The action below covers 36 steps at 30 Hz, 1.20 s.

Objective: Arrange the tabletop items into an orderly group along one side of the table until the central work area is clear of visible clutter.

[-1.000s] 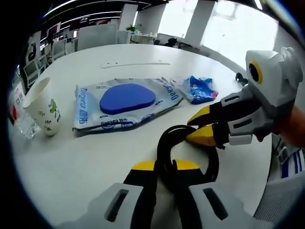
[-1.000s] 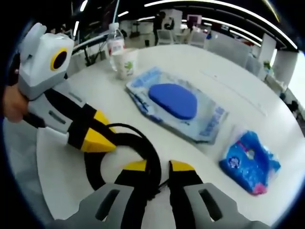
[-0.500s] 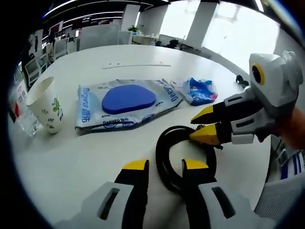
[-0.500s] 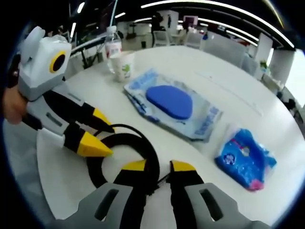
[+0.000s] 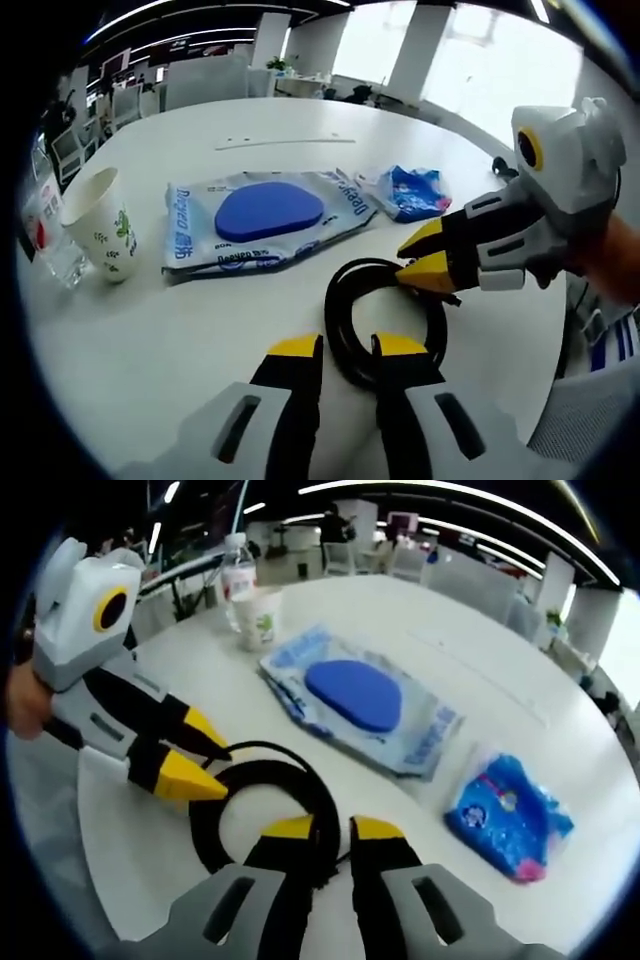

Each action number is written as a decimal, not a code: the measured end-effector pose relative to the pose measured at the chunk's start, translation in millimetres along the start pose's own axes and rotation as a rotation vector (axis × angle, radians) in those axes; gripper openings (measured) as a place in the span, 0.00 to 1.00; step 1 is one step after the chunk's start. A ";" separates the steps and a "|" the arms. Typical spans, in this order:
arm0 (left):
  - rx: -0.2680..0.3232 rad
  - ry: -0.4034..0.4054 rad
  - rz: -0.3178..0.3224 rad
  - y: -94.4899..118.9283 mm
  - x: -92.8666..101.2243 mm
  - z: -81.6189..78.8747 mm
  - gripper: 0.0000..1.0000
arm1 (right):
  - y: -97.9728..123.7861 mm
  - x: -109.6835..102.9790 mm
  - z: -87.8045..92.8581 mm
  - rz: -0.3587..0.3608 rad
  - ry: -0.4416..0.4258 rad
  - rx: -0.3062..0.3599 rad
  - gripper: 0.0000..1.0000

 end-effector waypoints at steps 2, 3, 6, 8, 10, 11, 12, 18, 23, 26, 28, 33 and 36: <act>0.004 -0.006 -0.003 1.5 -0.7 -1.0 0.19 | 2.7 -0.3 -2.1 0.001 -0.003 0.012 0.10; 0.010 -0.005 -0.005 3.2 -1.2 -1.8 0.20 | 3.3 -0.6 -2.7 -0.002 -0.003 0.015 0.10; 0.021 0.003 -0.012 7.4 -3.6 -2.9 0.22 | 6.0 -2.4 -4.6 -0.002 0.004 0.019 0.11; 0.038 0.013 -0.014 11.2 -4.0 -4.4 0.23 | 8.5 -3.8 -6.7 -0.005 -0.001 0.036 0.13; 0.049 0.018 -0.013 13.7 -4.4 -5.5 0.26 | 11.1 -4.9 -8.6 -0.004 -0.001 0.051 0.17; 0.053 0.018 -0.013 15.0 -4.0 -5.7 0.28 | 12.5 -5.5 -9.9 -0.001 0.004 0.060 0.22; 0.059 0.015 -0.014 16.3 -3.4 -6.0 0.29 | 13.1 -5.5 -10.6 0.004 0.008 0.062 0.28; 0.123 -0.014 -0.031 26.2 -0.9 -11.4 0.36 | 19.9 -6.7 -15.3 0.008 0.025 0.088 0.40; 0.152 -0.024 -0.023 32.2 2.6 -12.6 0.46 | 26.7 -5.8 -18.5 0.014 0.035 0.093 0.46; 0.164 -0.022 -0.017 35.7 5.0 -14.2 0.51 | 30.7 -4.5 -21.9 0.018 0.045 0.095 0.50; 0.181 -0.030 -0.021 38.5 6.2 -16.3 0.53 | 33.5 -3.6 -24.3 0.021 0.047 0.103 0.53; 0.188 -0.032 -0.019 42.1 8.5 -18.5 0.62 | 39.5 -3.7 -27.8 0.025 0.057 0.116 0.57; 0.209 -0.046 -0.024 47.3 10.6 -20.6 0.67 | 41.8 -3.9 -29.1 0.023 0.059 0.122 0.61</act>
Point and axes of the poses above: the point that each gripper's makers call its tool centre point, and the gripper's own axes: y roughly backward along the fingers, x roughly to its right, z roughly out of its underside, the point moved 9 cm from there along y, roughly backward along the fingers, and after that the axes turned 10 degrees about y, right-handed, at the moved point
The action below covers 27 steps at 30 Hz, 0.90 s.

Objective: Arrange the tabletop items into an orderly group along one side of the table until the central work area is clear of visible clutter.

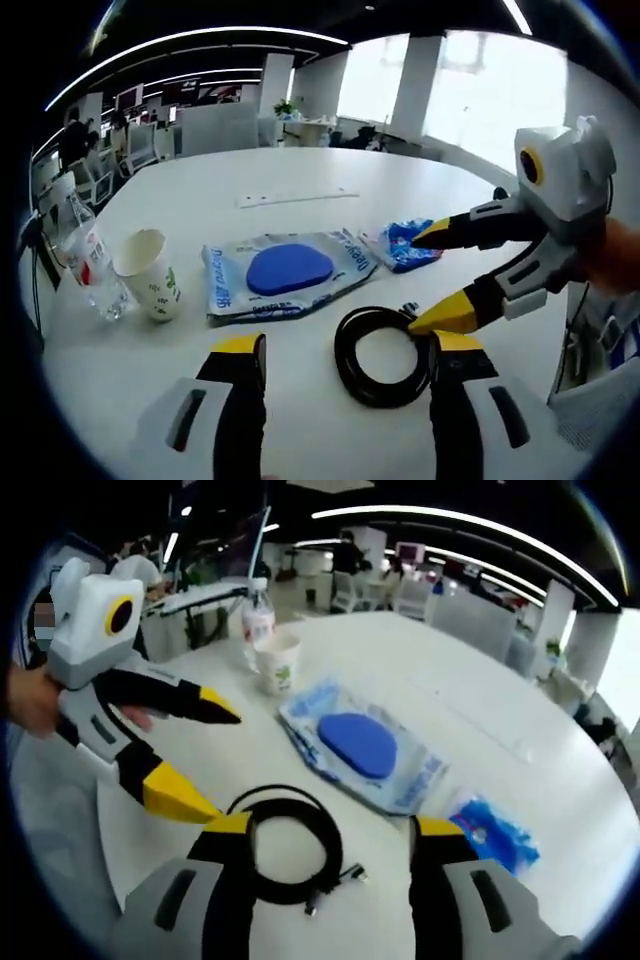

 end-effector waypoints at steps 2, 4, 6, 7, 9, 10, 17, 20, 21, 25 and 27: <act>0.007 0.007 0.004 1.4 0.3 -1.3 0.71 | 1.5 0.1 -0.7 0.001 0.002 0.005 0.63; 0.010 0.008 0.004 4.1 1.5 -2.2 0.75 | 2.4 0.6 -0.7 0.001 -0.001 0.004 0.65; 0.011 0.008 0.003 4.3 1.6 -2.1 0.79 | 2.8 1.6 0.0 0.001 -0.010 0.000 0.67; 0.010 0.011 0.002 4.5 1.4 -1.8 0.80 | 3.0 2.1 0.2 0.003 -0.012 0.000 0.69; 0.017 0.020 0.000 5.4 1.1 -2.0 0.83 | 4.8 3.6 1.0 0.010 -0.017 -0.002 0.72; 0.017 0.024 0.004 5.5 1.4 -2.0 0.84 | 5.9 4.0 1.1 0.012 -0.022 -0.002 0.72; 0.030 0.010 0.007 9.2 1.6 -3.8 0.92 | 13.5 7.3 6.4 0.039 -0.048 -0.003 0.77; 0.028 0.002 0.016 10.7 2.1 -2.9 0.94 | 16.4 7.5 8.1 0.049 -0.056 -0.002 0.79; 0.028 -0.001 0.018 10.9 1.8 -2.6 0.96 | 17.5 7.9 8.7 0.052 -0.059 -0.003 0.80; 0.035 -0.014 0.035 16.8 2.3 -3.0 0.99 | 22.4 7.8 7.8 0.063 -0.069 0.009 0.85; 0.040 -0.022 0.039 19.3 1.5 -3.4 0.99 | 25.7 6.4 5.7 0.071 -0.070 0.021 0.87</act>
Point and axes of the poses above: the point that each gripper's makers call its tool centre point, and the gripper's own axes: y roughly backward along the fingers, x roughly to its right, z roughly out of its underside, the point moved 9 cm from there along y, roughly backward along the fingers, and after that the axes turned 10 degrees about y, right-handed, at the moved point
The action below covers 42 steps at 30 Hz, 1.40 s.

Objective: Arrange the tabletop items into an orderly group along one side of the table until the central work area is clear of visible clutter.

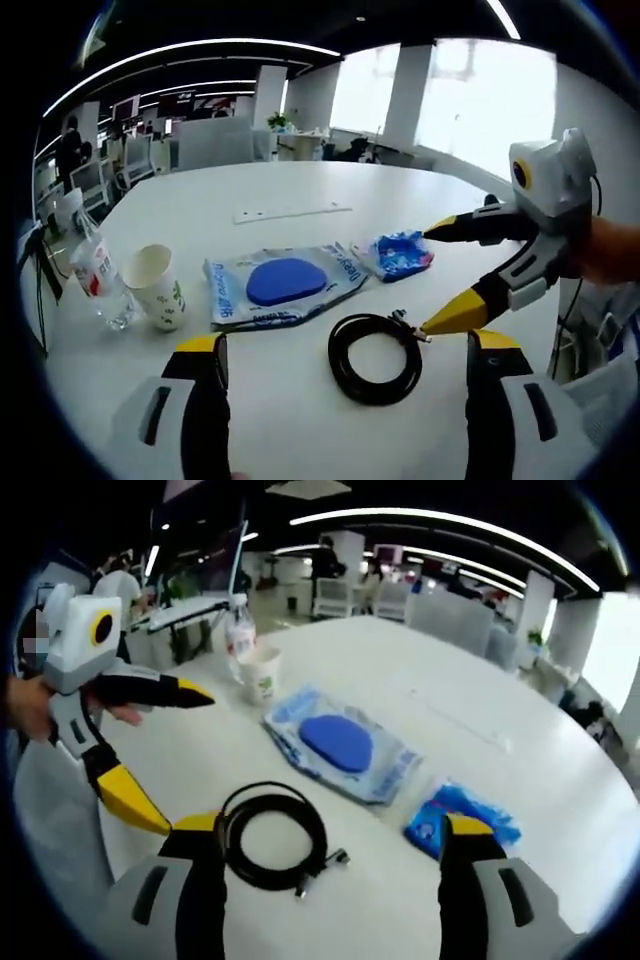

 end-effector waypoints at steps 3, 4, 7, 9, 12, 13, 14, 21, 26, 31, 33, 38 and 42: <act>0.006 -0.027 0.006 4.7 -2.2 0.1 0.99 | 2.2 -0.1 -1.8 0.018 -0.023 0.020 0.90; 0.006 -0.030 0.009 6.3 -3.8 0.8 0.99 | 3.0 -0.2 -2.7 0.026 -0.037 0.030 0.91; 0.005 -0.024 0.014 10.8 -7.2 1.5 0.99 | 7.2 -2.4 -5.5 0.040 -0.070 0.065 0.96; 0.009 -0.039 0.013 15.8 -7.6 0.9 0.99 | 10.2 -4.9 -6.4 0.041 -0.075 0.074 0.98; 0.021 -0.059 0.014 23.5 -6.7 -1.8 0.99 | 15.6 -10.0 -6.6 0.041 -0.077 0.093 1.00; 0.035 -0.063 0.015 26.6 -6.6 -3.3 0.99 | 16.3 -10.8 -6.4 0.041 -0.077 0.094 1.00; 0.046 -0.064 0.015 27.9 -7.1 -4.0 0.99 | 18.1 -13.1 -5.6 0.038 -0.079 0.096 1.00; 0.053 -0.088 -0.009 36.1 -9.0 -3.4 0.99 | 30.3 -18.1 -3.3 0.028 -0.063 0.105 1.00; 0.084 -0.110 -0.050 52.7 -7.4 -6.9 0.99 | 43.6 -18.2 -6.2 0.037 -0.078 0.142 1.00; 0.112 -0.121 -0.093 75.0 -6.9 -6.7 0.99 | 60.0 -28.2 -8.4 0.041 -0.106 0.179 1.00; 0.121 -0.117 -0.110 84.1 -8.6 -7.1 0.99 | 68.2 -32.3 -10.7 0.044 -0.110 0.202 1.00; 0.132 -0.134 -0.142 104.5 -7.1 -7.2 0.99 | 85.4 -42.2 -12.6 0.047 -0.109 0.249 1.00; 0.157 -0.140 -0.169 120.7 -6.3 -5.6 0.99 | 94.2 -50.8 -9.6 0.046 -0.104 0.280 1.00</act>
Point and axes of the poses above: the point that each gripper's makers call its tool centre point, and the gripper's own axes: y roughly backward along the fingers, x roughly to its right, z roughly out of its underside, the point moved 9 cm from there along y, roughly backward along the fingers, and after that the axes turned 10 degrees about y, right-handed, at the moved point
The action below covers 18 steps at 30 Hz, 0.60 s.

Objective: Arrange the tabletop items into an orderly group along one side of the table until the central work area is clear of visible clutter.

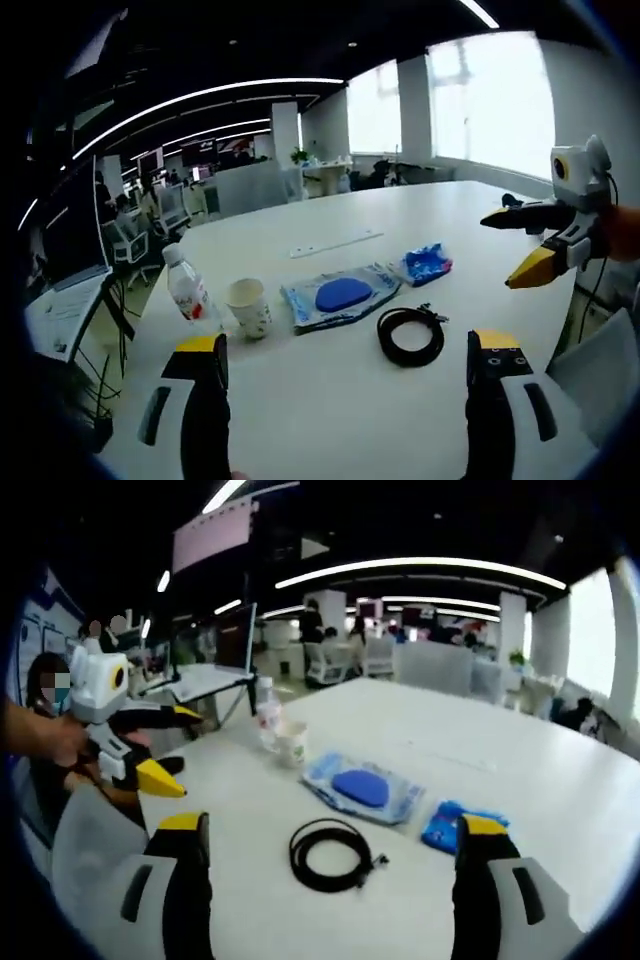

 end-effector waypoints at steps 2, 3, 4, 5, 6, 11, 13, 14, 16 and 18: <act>-0.001 0.012 -0.008 7.8 -1.6 1.3 0.99 | 4.1 -4.4 0.7 -0.010 0.022 0.024 1.00; 0.005 0.015 -0.009 10.9 -1.5 1.2 0.99 | 6.9 -5.5 0.9 -0.006 0.024 0.029 1.00; 0.015 0.012 -0.009 15.0 -1.0 1.1 0.99 | 10.9 -6.2 0.3 0.004 0.017 0.037 1.00; 0.018 0.006 -0.012 16.7 -1.1 2.0 0.99 | 13.3 -6.8 -0.3 0.008 0.009 0.045 1.00; 0.013 0.004 -0.018 17.5 -1.7 3.7 0.99 | 16.3 -7.8 0.0 0.012 -0.001 0.049 1.00; 0.015 -0.018 -0.049 27.8 -0.6 12.0 0.99 | 26.4 -13.7 10.3 0.034 -0.015 0.064 1.00; 0.044 -0.059 -0.061 33.2 0.5 12.7 0.99 | 30.2 -17.3 15.1 0.042 -0.017 0.083 1.00; 0.042 -0.069 -0.065 35.4 1.1 14.8 0.99 | 31.4 -18.8 17.3 0.043 -0.020 0.089 1.00; 0.046 -0.080 -0.067 38.4 1.6 16.3 0.99 | 33.6 -21.9 22.8 0.048 -0.041 0.097 1.00; 0.044 -0.082 -0.070 40.3 1.7 17.5 0.99 | 36.2 -25.8 26.8 0.042 -0.064 0.089 1.00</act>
Point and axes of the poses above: the point that each gripper's makers call its tool centre point, and the gripper's own axes: y roughly backward along the fingers, x roughly to its right, z roughly out of its underside, the point moved 9 cm from there along y, roughly backward along the fingers, and after that the axes turned 10 degrees about y, right-handed, at the moved point
